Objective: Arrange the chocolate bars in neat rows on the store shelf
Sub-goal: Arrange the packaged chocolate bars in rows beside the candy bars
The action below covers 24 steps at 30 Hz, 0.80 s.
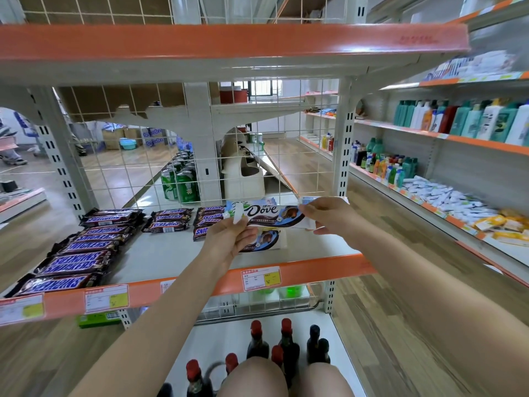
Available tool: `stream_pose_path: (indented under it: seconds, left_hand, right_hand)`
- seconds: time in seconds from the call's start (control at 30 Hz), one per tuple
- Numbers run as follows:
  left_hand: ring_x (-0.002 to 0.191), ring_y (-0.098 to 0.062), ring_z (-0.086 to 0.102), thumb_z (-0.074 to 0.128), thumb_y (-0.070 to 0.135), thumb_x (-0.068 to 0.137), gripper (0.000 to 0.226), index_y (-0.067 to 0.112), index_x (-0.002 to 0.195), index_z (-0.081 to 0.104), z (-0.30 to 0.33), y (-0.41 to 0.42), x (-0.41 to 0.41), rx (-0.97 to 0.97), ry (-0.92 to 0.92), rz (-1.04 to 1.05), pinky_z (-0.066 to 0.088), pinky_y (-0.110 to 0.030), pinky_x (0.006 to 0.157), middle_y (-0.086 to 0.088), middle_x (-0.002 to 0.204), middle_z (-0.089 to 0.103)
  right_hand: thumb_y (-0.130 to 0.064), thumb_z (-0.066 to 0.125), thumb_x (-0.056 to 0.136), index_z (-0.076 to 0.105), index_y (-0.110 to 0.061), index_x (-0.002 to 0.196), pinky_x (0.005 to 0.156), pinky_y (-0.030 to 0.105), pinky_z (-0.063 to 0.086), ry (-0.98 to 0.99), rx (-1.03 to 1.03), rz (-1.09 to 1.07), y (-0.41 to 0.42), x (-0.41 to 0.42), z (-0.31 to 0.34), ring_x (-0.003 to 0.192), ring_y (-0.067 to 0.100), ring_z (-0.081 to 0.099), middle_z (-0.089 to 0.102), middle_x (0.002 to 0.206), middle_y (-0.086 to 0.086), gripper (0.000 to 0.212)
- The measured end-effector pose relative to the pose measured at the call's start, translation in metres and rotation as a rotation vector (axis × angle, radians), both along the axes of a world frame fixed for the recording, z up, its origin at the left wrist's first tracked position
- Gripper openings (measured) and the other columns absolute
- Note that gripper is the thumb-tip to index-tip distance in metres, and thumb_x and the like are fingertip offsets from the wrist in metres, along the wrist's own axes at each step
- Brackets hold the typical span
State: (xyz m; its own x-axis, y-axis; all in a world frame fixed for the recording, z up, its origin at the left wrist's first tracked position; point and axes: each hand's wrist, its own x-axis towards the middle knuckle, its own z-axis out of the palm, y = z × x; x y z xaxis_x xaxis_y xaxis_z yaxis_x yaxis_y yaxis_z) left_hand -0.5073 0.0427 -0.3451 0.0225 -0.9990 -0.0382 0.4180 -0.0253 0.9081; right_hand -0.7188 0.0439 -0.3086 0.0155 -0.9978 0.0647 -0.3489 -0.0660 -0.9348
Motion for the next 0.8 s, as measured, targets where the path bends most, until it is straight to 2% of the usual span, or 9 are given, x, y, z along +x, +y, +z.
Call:
stream_pose_path:
  seconds: [0.1,0.2,0.3,0.5,0.6,0.7,0.8]
  left_hand:
    - [0.054,-0.012,0.068,0.055,0.003,0.091,0.006,0.004,0.085,0.054,-0.001,0.004,0.001,-0.005,-0.013,-0.013,0.059,-0.024,0.060,-0.008,0.058,0.069]
    - [0.059,-0.014,0.069,0.059,0.007,0.089,0.008,0.003,0.093,0.055,-0.001,0.004,0.006,-0.005,-0.028,-0.044,0.059,-0.025,0.061,-0.008,0.063,0.071]
    - [0.065,-0.012,0.070,0.062,0.012,0.087,0.006,0.005,0.089,0.062,0.000,0.004,0.013,-0.020,-0.092,-0.039,0.059,-0.023,0.067,-0.005,0.067,0.072]
    - [0.056,-0.006,0.067,0.062,0.008,0.087,0.010,0.004,0.078,0.061,-0.003,0.005,0.018,-0.042,-0.271,0.019,0.057,-0.016,0.061,-0.003,0.062,0.069]
    - [0.054,-0.006,0.067,0.062,0.007,0.087,0.010,0.002,0.078,0.061,-0.005,0.005,0.020,-0.039,-0.288,0.036,0.055,-0.015,0.057,-0.001,0.056,0.069]
    - [0.052,-0.006,0.066,0.063,0.007,0.086,0.009,0.001,0.081,0.062,-0.004,0.005,0.022,-0.033,-0.303,0.056,0.056,-0.015,0.056,-0.006,0.062,0.069]
    - [0.052,-0.006,0.066,0.064,0.008,0.086,0.009,0.002,0.080,0.061,-0.004,0.003,0.025,-0.035,-0.349,0.076,0.057,-0.017,0.059,-0.012,0.073,0.066]
  right_hand:
    - [-0.023,0.064,0.088,0.061,-0.014,0.075,0.084,0.039,0.054,-0.083,-0.016,-0.022,-0.003,0.002,-0.001,0.079,0.022,0.055,0.059,0.089,0.015,0.016]
    - [-0.021,0.063,0.089,0.061,-0.013,0.077,0.080,0.036,0.054,-0.098,-0.045,-0.034,-0.006,0.002,0.000,0.084,0.024,0.052,0.060,0.096,0.023,0.014]
    - [-0.019,0.062,0.090,0.059,-0.009,0.085,0.068,0.025,0.050,-0.112,-0.070,-0.049,-0.007,0.004,0.001,0.083,0.022,0.049,0.058,0.093,0.013,0.011]
    - [-0.020,0.062,0.090,0.055,-0.012,0.074,0.062,0.021,0.047,-0.092,-0.076,-0.031,-0.010,0.011,-0.006,0.073,0.013,0.050,0.057,0.081,0.001,0.018]
    - [-0.021,0.062,0.090,0.056,-0.008,0.082,0.062,0.020,0.047,-0.078,-0.077,-0.026,-0.011,0.013,-0.009,0.069,0.008,0.049,0.055,0.077,-0.001,0.016]
    - [-0.023,0.063,0.089,0.059,-0.007,0.088,0.061,0.019,0.048,-0.068,-0.064,-0.035,-0.014,0.013,-0.008,0.066,0.010,0.047,0.053,0.074,-0.001,0.017]
    - [-0.024,0.065,0.088,0.065,-0.002,0.097,0.059,0.018,0.051,-0.064,-0.006,-0.040,-0.015,0.016,-0.008,0.066,0.014,0.049,0.057,0.079,0.011,0.024]
